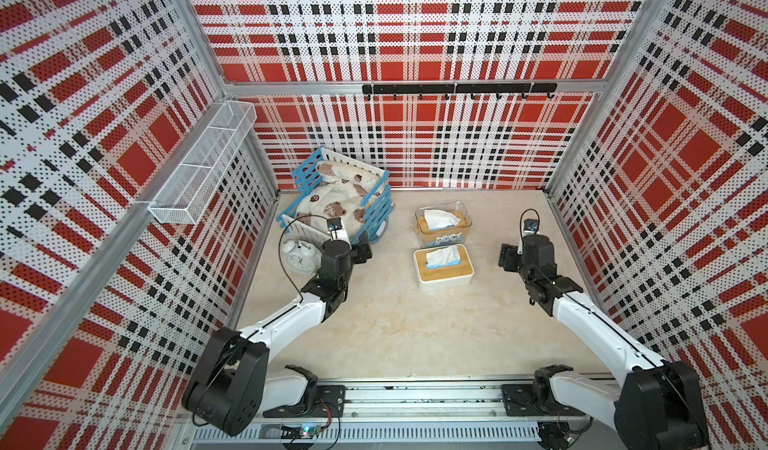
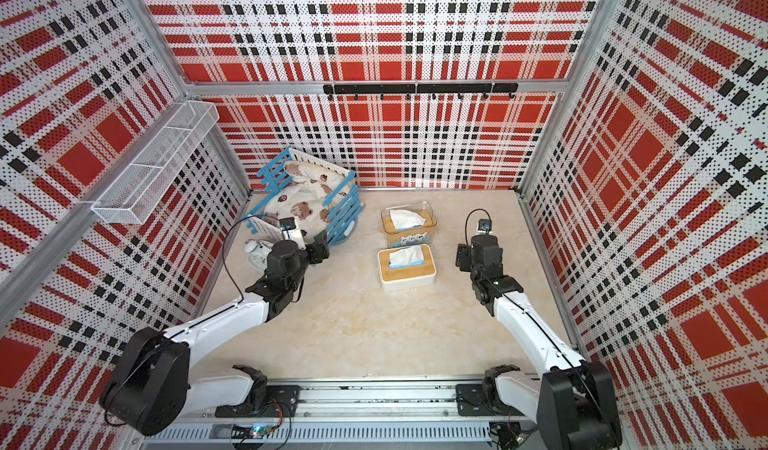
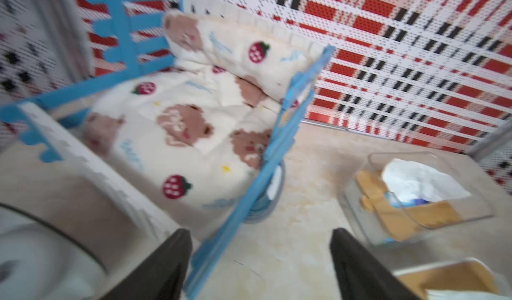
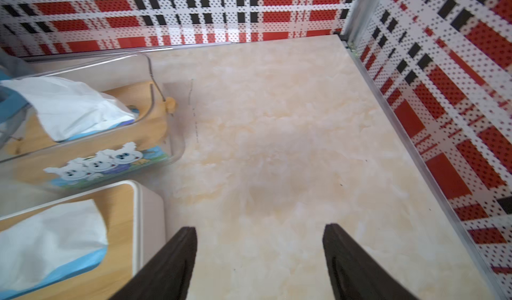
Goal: Put the tissue paper into the tissue box
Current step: Reset both arms
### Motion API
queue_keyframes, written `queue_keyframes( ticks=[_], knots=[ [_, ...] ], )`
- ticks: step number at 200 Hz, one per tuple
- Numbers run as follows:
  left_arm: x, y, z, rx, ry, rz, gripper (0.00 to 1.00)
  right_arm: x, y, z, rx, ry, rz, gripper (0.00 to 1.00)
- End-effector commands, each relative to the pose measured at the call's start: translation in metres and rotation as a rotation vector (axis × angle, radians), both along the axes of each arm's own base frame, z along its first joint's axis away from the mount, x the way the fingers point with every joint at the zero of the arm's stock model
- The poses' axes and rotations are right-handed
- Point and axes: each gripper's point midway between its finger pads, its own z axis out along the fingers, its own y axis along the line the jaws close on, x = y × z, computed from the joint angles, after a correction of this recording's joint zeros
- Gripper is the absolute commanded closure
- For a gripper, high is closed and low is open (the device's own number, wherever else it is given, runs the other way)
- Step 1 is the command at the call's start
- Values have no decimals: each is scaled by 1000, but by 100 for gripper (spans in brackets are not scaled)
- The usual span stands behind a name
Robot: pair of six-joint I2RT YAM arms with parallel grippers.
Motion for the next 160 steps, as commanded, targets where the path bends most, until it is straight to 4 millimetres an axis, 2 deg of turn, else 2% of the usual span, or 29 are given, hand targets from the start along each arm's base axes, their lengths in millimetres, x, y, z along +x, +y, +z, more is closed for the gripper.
queue_keyframes(
  ticks=[1,25,30,55,92,123,160],
  knots=[
    [-8,45,16,15,-94,180,1,3,-21,15,-40,-126,-123,17],
    [-19,78,12,19,-117,278,1,0,-32,9,-92,-155,-176,16],
    [-20,94,11,19,-121,320,1,-2,-35,8,-103,-161,-190,16],
    [-24,118,2,55,-115,360,1,-6,-42,5,-138,-261,-214,15],
    [-26,119,-15,151,-129,299,1,-15,-33,5,-173,-464,-124,12],
    [-32,116,-14,154,-217,263,1,-7,-24,-2,-191,-456,-67,12],
    [-15,108,-29,192,-174,208,1,3,-18,1,-226,-478,-40,11]
  ],
)
